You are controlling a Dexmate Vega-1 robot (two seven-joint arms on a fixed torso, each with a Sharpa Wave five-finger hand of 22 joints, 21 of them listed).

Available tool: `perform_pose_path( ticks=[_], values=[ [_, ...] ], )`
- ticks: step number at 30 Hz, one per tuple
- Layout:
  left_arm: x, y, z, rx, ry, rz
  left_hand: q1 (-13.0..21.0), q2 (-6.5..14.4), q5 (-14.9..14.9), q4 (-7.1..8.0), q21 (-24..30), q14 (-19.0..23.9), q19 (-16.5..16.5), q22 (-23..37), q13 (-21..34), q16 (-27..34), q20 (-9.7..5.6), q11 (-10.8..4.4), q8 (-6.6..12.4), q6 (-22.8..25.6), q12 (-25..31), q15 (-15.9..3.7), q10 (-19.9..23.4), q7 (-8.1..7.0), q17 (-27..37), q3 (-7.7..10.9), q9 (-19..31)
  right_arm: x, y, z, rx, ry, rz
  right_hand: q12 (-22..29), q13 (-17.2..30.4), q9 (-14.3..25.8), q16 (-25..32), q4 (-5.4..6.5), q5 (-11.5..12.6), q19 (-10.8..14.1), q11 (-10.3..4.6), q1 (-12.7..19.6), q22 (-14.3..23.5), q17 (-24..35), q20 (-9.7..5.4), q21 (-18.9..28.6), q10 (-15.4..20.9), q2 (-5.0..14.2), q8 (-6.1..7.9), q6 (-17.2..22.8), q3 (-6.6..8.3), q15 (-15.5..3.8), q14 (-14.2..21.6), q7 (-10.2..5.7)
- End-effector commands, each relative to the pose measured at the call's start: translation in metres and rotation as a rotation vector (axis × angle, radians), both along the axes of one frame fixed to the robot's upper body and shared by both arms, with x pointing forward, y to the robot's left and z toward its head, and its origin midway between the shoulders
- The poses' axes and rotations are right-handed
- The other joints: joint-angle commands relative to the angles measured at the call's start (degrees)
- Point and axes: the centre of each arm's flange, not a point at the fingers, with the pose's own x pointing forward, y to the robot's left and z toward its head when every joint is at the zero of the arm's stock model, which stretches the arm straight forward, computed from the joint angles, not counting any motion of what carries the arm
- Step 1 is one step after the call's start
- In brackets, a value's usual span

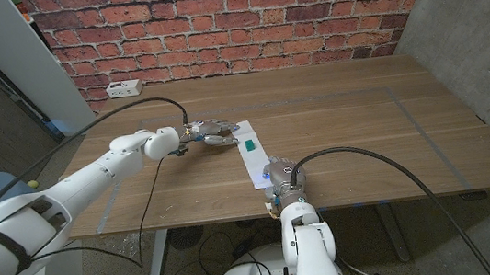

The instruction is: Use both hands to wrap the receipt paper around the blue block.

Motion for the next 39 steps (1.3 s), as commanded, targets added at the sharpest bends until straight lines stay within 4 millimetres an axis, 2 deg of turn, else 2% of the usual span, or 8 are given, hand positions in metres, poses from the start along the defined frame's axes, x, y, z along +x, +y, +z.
perform_pose_path(
  ticks=[1, 7, 18, 21, 23, 30, 35, 39],
  values=[
    [0.004, 0.000, 0.001, 0.005, 0.008, 0.001, -0.23, 0.06, 0.19, 0.06, 0.18, -0.30, -3.33, -0.05, 0.22, -0.02, 0.23, -0.44, -0.17, 0.22, 0.36, 0.21, 0.18, -0.30, 0.06, -0.08, 0.03, 0.010, -0.002, -0.011, 0.049, -0.231, -0.018, 1.50, 0.15, 0.51, 1.25, 0.05, 0.74, 2.69, 0.45, 1.07, 0.34, 0.53, -0.39, 1.02, 4.40, 0.21, 1.95, 2.28, -0.38, -5.59, 3.40, 1.30],
    [0.005, -0.001, 0.002, 0.008, 0.007, 0.001, -0.27, 0.08, 0.21, 0.07, 0.22, -0.33, -3.23, -0.05, 0.23, -0.05, 0.31, -0.43, -0.21, 0.18, 0.33, 0.11, 0.19, -0.22, 0.06, -0.13, 0.03, 0.010, -0.006, -0.011, 0.103, -0.384, -0.023, 3.35, -0.27, -1.28, 2.65, 1.70, 0.76, 6.75, 2.62, -0.01, 0.35, 1.10, -0.65, 2.33, 11.70, 3.25, 4.02, 7.99, -0.05, -7.26, 8.90, 4.25],
    [0.003, -0.003, 0.003, 0.012, 0.002, 0.004, -0.29, 0.15, 0.24, 0.07, 0.26, -0.38, -3.14, -0.05, 0.23, -0.10, 0.33, -0.35, -0.29, 0.01, 0.24, 0.09, 0.10, -0.27, 0.06, -0.20, 0.03, 0.004, -0.017, -0.009, 0.179, -0.572, -0.023, 5.04, -0.89, -5.13, 3.15, 3.97, -0.79, 10.00, 4.23, -2.57, 0.32, 0.96, -1.21, 3.48, 19.11, 7.69, 4.14, 14.00, 0.77, -9.05, 14.65, 5.94],
    [0.003, -0.003, 0.003, 0.014, 0.002, 0.006, -0.28, 0.17, 0.25, 0.06, 0.24, -0.40, -3.19, -0.05, 0.23, -0.11, 0.32, -0.42, -0.32, -0.07, 0.22, 0.06, 0.08, -0.26, 0.05, -0.21, 0.03, 0.003, -0.018, -0.009, 0.182, -0.602, -0.028, 6.19, -1.20, -6.56, 3.43, 3.72, -3.27, 10.69, 2.94, -1.84, 0.37, 1.17, -2.07, 3.84, 23.60, 10.41, 6.19, 22.26, 1.97, -9.67, 16.89, 7.77],
    [0.003, -0.003, 0.003, 0.011, 0.001, 0.007, -0.28, 0.19, 0.26, 0.05, 0.23, -0.39, -3.21, -0.05, 0.23, -0.11, 0.33, -0.43, -0.37, -0.20, 0.18, 0.04, -0.01, -0.25, 0.05, -0.22, 0.03, 0.003, -0.019, -0.008, 0.176, -0.604, -0.035, 6.28, -1.27, -6.91, 3.35, 3.44, -3.80, 10.82, 2.81, -1.40, 0.39, 1.19, -2.16, 3.93, 24.23, 10.75, 6.33, 23.35, 2.33, -9.97, 17.12, 8.63],
    [0.002, -0.003, 0.004, 0.006, -0.002, 0.008, -0.25, 0.26, 0.28, 0.02, 0.21, -0.46, -3.25, -0.05, 0.23, -0.15, 0.27, -0.53, -0.47, -0.51, 0.09, -0.01, -0.18, -0.34, 0.05, -0.24, 0.03, 0.004, -0.020, -0.008, 0.164, -0.582, -0.060, 6.38, -1.16, -7.58, 3.17, 2.54, -4.97, 10.31, 1.65, -0.22, 0.46, 1.51, -3.22, 3.85, 25.03, 10.94, 6.43, 25.30, 2.87, -10.27, 16.87, 10.14],
    [0.001, -0.003, 0.004, 0.007, -0.006, 0.007, -0.22, 0.31, 0.30, 0.00, 0.20, -0.50, -3.28, -0.06, 0.24, -0.16, 0.27, -0.67, -0.56, -0.82, 0.00, 0.06, -0.39, -0.41, 0.04, -0.25, 0.03, 0.005, -0.016, -0.005, 0.155, -0.592, -0.074, 5.69, -0.80, -7.86, 2.72, 1.69, -6.08, 8.24, -0.90, 0.96, 0.63, 1.98, -6.08, 3.25, 23.90, 10.96, 5.63, 24.91, 2.91, -10.53, 15.20, 9.64],
    [0.000, -0.002, 0.004, 0.009, -0.010, 0.006, -0.20, 0.34, 0.31, -0.02, 0.22, -0.51, -3.23, -0.06, 0.24, -0.17, 0.23, -0.68, -0.56, -0.89, 0.00, 0.04, -0.41, -0.52, 0.04, -0.26, 0.03, 0.007, -0.015, -0.001, 0.147, -0.600, -0.056, 5.22, -0.60, -7.39, 2.27, 2.01, -6.42, 8.32, -1.33, 0.85, 0.72, 1.88, -6.30, 3.41, 23.12, 11.49, 5.78, 24.96, 2.98, -10.47, 14.66, 9.39]
  ],
)
